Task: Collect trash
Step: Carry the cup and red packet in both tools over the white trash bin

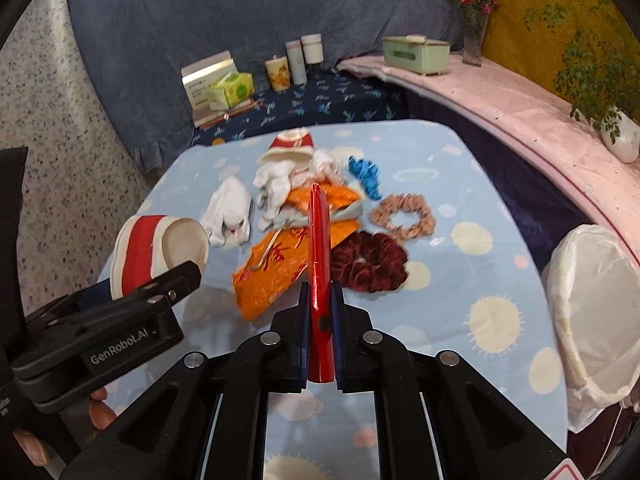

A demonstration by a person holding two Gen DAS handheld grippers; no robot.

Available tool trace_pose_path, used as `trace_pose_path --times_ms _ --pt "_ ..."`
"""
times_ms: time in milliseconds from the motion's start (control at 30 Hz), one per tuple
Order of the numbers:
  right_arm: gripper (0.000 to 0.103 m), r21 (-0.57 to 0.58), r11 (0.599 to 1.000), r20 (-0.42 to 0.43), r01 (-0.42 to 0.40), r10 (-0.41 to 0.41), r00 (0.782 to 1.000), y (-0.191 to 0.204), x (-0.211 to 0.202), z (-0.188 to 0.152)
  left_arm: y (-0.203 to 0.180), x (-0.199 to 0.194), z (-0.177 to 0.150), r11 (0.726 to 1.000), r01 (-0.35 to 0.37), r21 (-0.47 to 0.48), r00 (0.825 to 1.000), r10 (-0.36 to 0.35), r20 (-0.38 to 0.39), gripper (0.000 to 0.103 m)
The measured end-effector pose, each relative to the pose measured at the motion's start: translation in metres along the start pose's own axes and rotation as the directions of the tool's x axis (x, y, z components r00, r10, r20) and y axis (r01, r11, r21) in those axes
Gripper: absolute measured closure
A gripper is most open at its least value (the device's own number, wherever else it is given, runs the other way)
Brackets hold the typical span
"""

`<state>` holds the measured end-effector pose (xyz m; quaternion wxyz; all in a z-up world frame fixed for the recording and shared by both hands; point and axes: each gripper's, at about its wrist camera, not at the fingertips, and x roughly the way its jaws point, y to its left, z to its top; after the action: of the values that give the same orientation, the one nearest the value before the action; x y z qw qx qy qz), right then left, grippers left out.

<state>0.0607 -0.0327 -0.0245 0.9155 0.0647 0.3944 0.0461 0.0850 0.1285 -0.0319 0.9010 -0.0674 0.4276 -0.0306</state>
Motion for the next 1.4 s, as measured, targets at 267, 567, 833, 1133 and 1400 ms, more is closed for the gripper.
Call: trace_pose_path --times_ms 267,567,833,1133,1400 --pt "0.094 0.067 0.996 0.106 0.058 -0.065 0.992 -0.053 -0.047 0.022 -0.069 -0.026 0.012 0.991 0.074 0.109 0.995 -0.081 0.055 0.020" --pt "0.094 0.175 0.974 0.165 0.146 -0.175 0.971 -0.127 -0.085 0.023 -0.154 -0.041 0.011 0.958 0.150 0.244 0.982 -0.173 0.078 0.020" --pt "0.094 0.290 0.933 0.166 0.211 -0.267 0.949 -0.194 -0.104 0.014 -0.219 -0.040 0.004 0.920 0.196 0.338 0.971 -0.231 0.067 0.020" --pt "0.094 0.391 0.885 0.133 0.253 -0.326 0.936 -0.252 -0.107 -0.006 -0.281 -0.034 -0.013 0.871 0.259 0.416 0.955 -0.294 0.022 0.020" --pt "0.094 0.454 0.846 0.094 0.279 -0.357 0.929 -0.290 -0.104 -0.021 -0.324 -0.019 -0.023 0.836 0.302 0.458 0.944 -0.328 -0.024 0.020"
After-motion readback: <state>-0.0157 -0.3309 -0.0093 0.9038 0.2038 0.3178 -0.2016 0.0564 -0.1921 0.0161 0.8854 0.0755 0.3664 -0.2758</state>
